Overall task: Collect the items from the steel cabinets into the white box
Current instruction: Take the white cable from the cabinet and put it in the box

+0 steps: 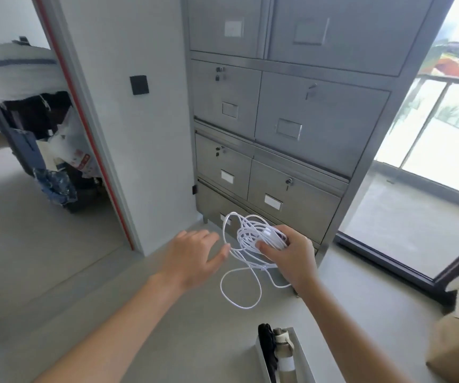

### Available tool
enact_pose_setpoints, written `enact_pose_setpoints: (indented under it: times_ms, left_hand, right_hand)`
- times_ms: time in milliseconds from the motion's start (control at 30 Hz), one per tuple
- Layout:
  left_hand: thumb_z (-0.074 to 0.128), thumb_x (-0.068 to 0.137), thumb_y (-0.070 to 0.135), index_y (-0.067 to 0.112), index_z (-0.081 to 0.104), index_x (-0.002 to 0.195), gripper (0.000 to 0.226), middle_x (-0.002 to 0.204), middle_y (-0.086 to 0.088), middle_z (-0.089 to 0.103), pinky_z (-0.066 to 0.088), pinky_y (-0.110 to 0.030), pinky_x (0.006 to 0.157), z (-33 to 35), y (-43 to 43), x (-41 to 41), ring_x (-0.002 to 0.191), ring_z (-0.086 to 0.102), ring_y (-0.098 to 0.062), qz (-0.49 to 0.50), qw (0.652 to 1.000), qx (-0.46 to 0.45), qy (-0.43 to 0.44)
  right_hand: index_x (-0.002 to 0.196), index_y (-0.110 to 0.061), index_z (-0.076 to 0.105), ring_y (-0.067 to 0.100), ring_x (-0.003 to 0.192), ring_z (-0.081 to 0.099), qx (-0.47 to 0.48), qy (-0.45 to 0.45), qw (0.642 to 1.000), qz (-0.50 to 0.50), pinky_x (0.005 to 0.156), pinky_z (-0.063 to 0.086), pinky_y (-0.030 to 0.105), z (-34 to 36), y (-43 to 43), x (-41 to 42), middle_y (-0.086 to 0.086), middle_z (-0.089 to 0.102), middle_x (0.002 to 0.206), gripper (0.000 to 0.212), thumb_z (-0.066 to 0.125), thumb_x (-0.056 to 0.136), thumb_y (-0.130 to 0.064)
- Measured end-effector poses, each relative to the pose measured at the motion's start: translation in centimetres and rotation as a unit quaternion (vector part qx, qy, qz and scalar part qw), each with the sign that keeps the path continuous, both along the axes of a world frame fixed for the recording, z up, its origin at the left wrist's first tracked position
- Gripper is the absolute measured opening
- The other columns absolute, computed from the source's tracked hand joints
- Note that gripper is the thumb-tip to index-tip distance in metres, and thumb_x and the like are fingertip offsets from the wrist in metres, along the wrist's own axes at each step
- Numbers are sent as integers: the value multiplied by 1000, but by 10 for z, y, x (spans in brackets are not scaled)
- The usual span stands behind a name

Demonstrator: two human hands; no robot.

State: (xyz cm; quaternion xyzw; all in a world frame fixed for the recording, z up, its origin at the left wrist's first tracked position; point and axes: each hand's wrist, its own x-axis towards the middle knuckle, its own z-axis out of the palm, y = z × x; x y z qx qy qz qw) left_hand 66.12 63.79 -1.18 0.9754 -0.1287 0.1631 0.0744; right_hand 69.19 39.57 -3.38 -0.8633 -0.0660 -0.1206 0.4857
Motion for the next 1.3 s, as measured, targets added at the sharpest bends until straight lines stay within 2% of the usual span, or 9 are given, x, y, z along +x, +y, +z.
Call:
enact_pose_setpoints:
  times_ms: [133, 267, 433, 567, 700, 867, 1067, 1300]
  left_hand:
    - [13, 91, 67, 23, 63, 95, 67, 87, 5, 64, 42, -36, 78, -18, -42, 8, 85, 61, -18, -27, 999, 0, 24]
    - [13, 90, 67, 21, 63, 92, 68, 84, 4, 63, 40, -36, 75, -53, -75, 17, 83, 61, -20, -43, 997, 0, 56]
    - [17, 91, 67, 25, 63, 93, 63, 83, 5, 63, 39, -35, 73, -113, -97, 39, 82, 62, -20, -72, 990, 3, 118]
    - [14, 90, 67, 25, 62, 95, 64, 87, 5, 65, 41, -36, 78, -177, -118, 66, 87, 63, -20, -101, 978, 4, 184]
    - [12, 87, 67, 25, 64, 99, 68, 95, 5, 69, 43, -35, 80, -254, -139, 87, 93, 65, -19, -130, 965, 9, 229]
    - [12, 87, 68, 25, 64, 98, 68, 98, 6, 70, 45, -36, 81, -340, -155, 101, 94, 65, -20, -137, 955, 9, 263]
    - [8, 85, 70, 29, 63, 101, 70, 99, 10, 69, 43, -33, 82, -458, -188, 131, 92, 63, -16, -146, 944, 5, 296]
    - [6, 85, 72, 30, 61, 99, 70, 92, 10, 66, 42, -33, 76, -676, -226, 150, 84, 61, -18, -178, 921, 16, 345]
  right_hand:
    - [84, -37, 71, 6, 66, 65, 6, 23, 999, -28, 57, 45, 12, -18, -41, -7, -18, 71, 73, 19, 83, 71, -42]
    - [88, -38, 72, 7, 66, 65, 20, 63, 996, -52, 61, 51, 23, -50, -72, -5, -17, 72, 74, 22, 82, 70, -47]
    - [87, -39, 71, 4, 67, 65, 32, 129, 988, -82, 58, 44, 14, -111, -102, -2, -19, 71, 75, 21, 84, 72, -46]
    - [88, -40, 71, 3, 69, 67, 31, 192, 973, -125, 63, 50, 18, -173, -119, 7, -20, 72, 76, 22, 81, 69, -47]
    - [84, -41, 69, 0, 68, 65, 27, 228, 956, -181, 63, 46, 20, -248, -133, 18, -24, 69, 73, 20, 80, 69, -48]
    - [93, -31, 73, 9, 71, 69, 22, 276, 935, -222, 73, 56, 36, -342, -155, 22, -14, 73, 73, 23, 84, 76, -41]
    - [96, -31, 73, 11, 69, 69, 25, 318, 916, -244, 72, 56, 39, -480, -189, 34, -12, 73, 72, 26, 85, 77, -44]
    - [85, -29, 71, 13, 65, 66, 71, 315, 897, -302, 66, 54, 36, -700, -218, 46, -11, 71, 70, 24, 81, 74, -49]
